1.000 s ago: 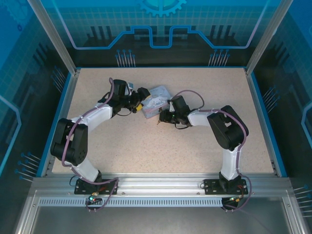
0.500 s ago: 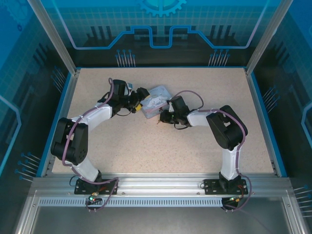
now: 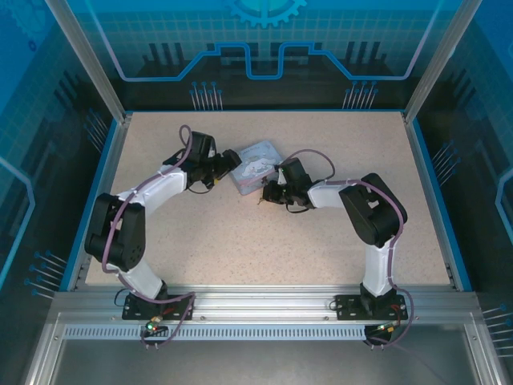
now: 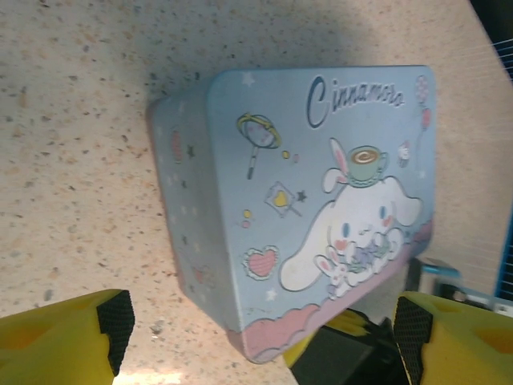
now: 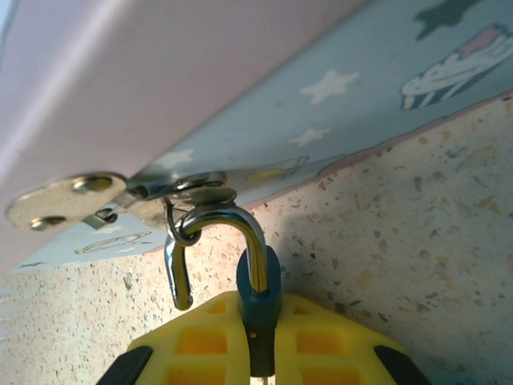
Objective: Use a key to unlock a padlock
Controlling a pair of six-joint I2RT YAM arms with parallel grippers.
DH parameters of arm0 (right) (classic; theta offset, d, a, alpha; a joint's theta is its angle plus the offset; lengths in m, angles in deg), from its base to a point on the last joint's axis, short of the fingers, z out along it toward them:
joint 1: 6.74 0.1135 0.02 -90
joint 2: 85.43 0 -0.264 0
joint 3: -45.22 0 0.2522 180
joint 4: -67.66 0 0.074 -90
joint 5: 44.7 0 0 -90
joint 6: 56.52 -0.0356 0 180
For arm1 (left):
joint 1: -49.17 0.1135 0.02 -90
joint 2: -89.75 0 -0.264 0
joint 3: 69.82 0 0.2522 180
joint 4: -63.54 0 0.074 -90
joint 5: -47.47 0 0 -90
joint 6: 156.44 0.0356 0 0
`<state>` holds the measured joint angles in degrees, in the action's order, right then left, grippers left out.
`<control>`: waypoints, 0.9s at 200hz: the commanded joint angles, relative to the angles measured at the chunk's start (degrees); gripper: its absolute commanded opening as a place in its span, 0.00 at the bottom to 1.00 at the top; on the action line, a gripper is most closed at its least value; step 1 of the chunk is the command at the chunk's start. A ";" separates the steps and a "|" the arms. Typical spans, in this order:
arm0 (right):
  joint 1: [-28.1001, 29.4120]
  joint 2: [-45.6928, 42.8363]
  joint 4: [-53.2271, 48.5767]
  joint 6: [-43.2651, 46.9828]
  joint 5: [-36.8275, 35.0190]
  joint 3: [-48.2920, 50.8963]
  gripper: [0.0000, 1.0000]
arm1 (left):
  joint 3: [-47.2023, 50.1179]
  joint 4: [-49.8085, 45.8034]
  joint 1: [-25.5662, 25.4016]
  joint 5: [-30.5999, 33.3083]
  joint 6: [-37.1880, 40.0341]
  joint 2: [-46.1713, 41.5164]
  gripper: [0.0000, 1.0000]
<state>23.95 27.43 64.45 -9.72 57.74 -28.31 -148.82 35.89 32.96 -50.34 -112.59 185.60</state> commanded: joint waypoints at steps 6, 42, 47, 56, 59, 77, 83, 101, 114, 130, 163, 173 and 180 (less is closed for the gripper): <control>-0.29 -1.13 -1.05 -2.05 1.31 1.66 0.00 | -1.69 -3.97 -1.52 6.68 3.51 1.93 0.86; -0.60 -1.58 -0.70 -3.95 1.52 2.25 0.00 | -1.12 -3.66 -2.02 7.81 3.60 3.79 0.87; -0.64 -1.67 -0.55 -4.27 1.59 2.29 0.00 | -0.97 -3.43 -2.07 7.88 3.54 3.95 0.87; -0.72 -1.72 -0.20 -4.79 1.68 2.33 0.00 | -0.69 -3.23 -2.16 7.94 3.52 4.20 0.87; -0.77 -1.78 -0.11 -5.03 1.67 2.37 0.00 | -0.61 -3.18 -2.17 8.04 3.51 4.31 0.87; -0.99 -2.08 0.58 -6.31 1.58 2.65 0.00 | -0.12 -2.78 -2.34 7.93 3.34 4.88 0.87; -1.06 -2.18 1.06 -6.78 1.54 2.79 0.00 | 0.11 -2.63 -2.34 7.86 3.35 5.08 0.87; -1.25 -2.33 1.96 -8.07 1.72 2.98 0.00 | 0.75 -1.96 -2.51 7.58 3.01 5.50 0.87; -1.34 -2.38 2.49 -8.88 1.70 2.94 0.00 | 1.30 -1.26 -2.67 7.30 2.65 5.92 0.87; -1.52 -2.53 2.72 -9.98 1.46 2.95 0.00 | 1.76 -0.70 -2.94 6.90 2.27 6.33 0.87; -2.04 -2.99 4.19 -12.17 0.59 3.44 0.00 | 3.05 0.83 -3.39 5.95 1.11 7.13 0.87; -2.33 -2.99 4.58 -12.84 0.59 3.36 0.00 | 3.34 1.27 -3.48 5.47 0.79 7.52 0.87; -2.42 -2.91 4.57 -13.15 0.72 3.22 0.00 | 3.51 1.55 -3.57 5.32 0.64 7.72 0.87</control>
<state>22.56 26.01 67.57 -20.26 59.21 -25.47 -147.07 37.46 30.23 -43.90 -110.82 191.06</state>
